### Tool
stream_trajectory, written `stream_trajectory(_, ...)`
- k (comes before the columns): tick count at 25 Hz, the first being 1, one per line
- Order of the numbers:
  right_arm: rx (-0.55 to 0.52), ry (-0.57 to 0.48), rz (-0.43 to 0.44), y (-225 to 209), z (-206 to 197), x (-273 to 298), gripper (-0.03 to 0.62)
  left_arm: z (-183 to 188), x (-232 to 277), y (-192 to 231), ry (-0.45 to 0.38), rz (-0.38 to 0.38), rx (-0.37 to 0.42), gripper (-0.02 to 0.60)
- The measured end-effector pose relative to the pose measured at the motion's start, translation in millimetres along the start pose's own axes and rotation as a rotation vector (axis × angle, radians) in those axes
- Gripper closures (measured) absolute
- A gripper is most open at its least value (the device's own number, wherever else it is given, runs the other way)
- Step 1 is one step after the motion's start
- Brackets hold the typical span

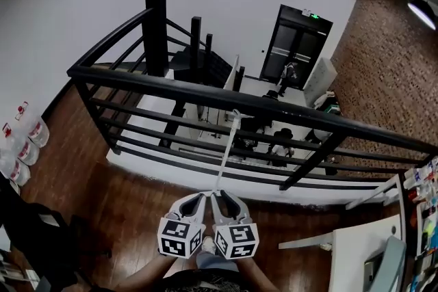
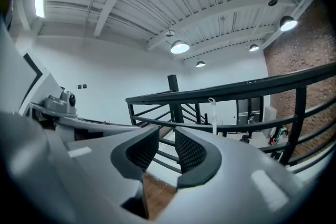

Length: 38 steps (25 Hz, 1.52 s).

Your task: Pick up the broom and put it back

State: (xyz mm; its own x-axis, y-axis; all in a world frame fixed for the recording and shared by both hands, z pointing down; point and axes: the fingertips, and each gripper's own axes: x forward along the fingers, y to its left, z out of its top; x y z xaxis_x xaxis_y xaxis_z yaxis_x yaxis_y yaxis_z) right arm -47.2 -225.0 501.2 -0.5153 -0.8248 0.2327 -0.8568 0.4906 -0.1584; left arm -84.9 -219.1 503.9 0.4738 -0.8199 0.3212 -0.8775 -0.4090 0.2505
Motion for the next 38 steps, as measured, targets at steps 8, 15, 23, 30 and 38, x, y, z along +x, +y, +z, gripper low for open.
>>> stream_trajectory(8,0.029,-0.002,-0.022,-66,14,57,0.523,26,78,1,0.018,-0.030,0.028,0.577)
stream_trajectory(15,0.023,-0.005,-0.026,-116,20,99,0.496,39,133,2,0.045,-0.055,0.016,0.577)
stream_trajectory(23,0.002,-0.027,-0.027,-159,21,146,0.477,52,168,16,0.038,-0.027,0.007,0.578)
stream_trajectory(30,-0.004,-0.020,-0.058,-197,14,188,0.453,60,195,32,0.037,-0.011,0.001,0.577)
stream_trajectory(38,0.001,0.014,-0.078,-222,2,223,0.438,61,210,46,0.046,0.002,0.020,0.577)
